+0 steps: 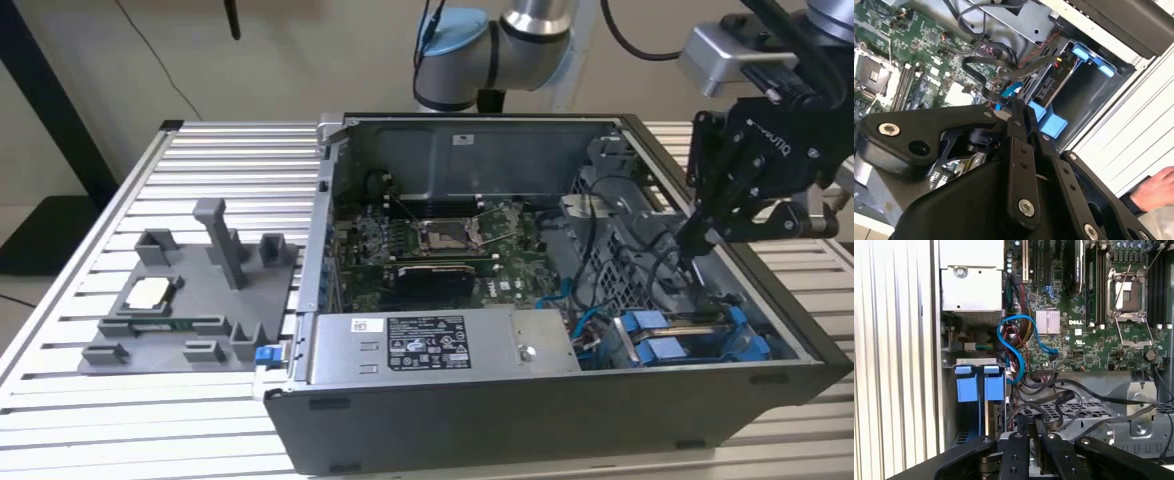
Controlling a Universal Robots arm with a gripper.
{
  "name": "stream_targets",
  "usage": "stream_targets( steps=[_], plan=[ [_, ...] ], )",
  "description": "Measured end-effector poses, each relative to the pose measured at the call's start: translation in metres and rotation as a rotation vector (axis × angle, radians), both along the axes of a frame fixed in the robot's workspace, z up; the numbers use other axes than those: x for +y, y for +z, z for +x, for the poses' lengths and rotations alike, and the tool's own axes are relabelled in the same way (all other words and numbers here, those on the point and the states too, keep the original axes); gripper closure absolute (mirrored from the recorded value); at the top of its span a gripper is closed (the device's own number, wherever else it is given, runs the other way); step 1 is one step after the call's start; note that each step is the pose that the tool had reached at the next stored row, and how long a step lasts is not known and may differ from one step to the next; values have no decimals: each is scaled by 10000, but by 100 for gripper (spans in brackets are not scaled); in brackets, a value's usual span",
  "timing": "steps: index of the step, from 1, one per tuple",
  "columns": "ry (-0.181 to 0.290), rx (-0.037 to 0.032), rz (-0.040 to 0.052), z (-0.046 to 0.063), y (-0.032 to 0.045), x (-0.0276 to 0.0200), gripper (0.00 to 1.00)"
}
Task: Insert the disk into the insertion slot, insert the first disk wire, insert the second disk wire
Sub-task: 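Insert the second disk wire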
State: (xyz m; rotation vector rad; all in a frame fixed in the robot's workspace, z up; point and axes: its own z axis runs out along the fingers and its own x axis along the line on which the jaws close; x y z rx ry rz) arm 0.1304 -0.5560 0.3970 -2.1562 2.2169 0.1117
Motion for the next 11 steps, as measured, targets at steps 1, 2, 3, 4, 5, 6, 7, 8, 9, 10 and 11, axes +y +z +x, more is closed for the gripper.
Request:
stream_targets(
  steps=[1, 2, 3, 4, 5, 6, 7, 8, 9, 10, 11],
  plan=[
    [0, 0, -75, 0, -4, 0, 84],
    [0, 0, -139, 0, -9, -1, 84],
    [0, 0, -189, 0, -15, -3, 84],
    [0, 0, -232, 0, -22, -4, 84],
    [0, 0, -263, 0, -26, -5, 84],
    [0, 0, -277, 0, -29, -5, 84],
    [0, 0, -284, 0, -31, -5, 84],
    [0, 0, -289, 0, -32, -6, 84],
    [0, 0, -290, 0, -31, -6, 84],
    [0, 0, -290, 0, -31, -6, 84],
    [0, 0, -289, 0, -33, -6, 84]
  ],
)
